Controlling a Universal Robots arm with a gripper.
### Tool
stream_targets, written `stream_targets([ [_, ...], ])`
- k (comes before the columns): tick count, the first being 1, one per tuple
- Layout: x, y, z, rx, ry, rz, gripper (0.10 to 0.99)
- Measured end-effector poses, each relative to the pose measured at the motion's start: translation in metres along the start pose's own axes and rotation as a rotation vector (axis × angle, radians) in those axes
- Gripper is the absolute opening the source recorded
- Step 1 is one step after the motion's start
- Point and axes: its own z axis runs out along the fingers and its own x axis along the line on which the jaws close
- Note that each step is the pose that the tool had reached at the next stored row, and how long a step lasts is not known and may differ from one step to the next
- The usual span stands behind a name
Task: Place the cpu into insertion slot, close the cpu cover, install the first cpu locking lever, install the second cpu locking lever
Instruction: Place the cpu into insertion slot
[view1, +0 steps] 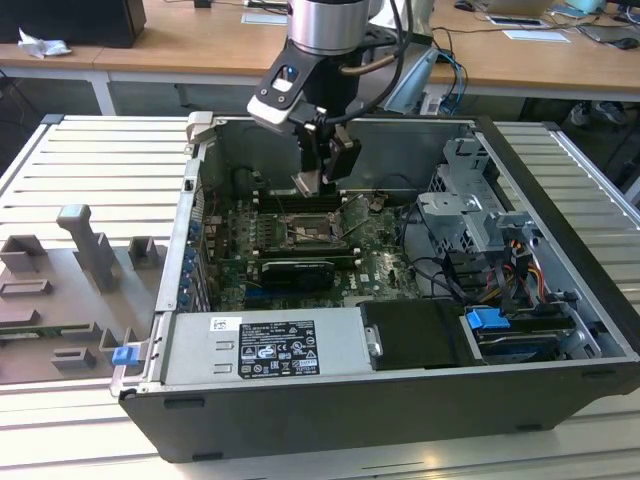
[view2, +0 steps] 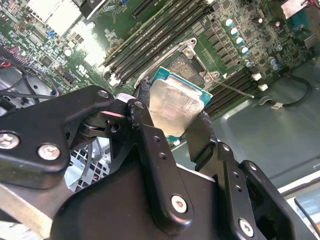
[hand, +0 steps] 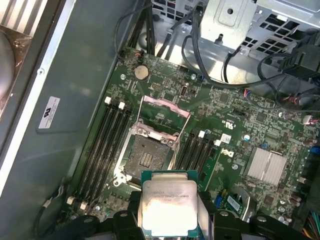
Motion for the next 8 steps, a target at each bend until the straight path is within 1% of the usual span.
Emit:
stream_targets([
  [8,-0.0001,-0.0001,0.0027,0.0,-0.0002,0.005,0.525],
])
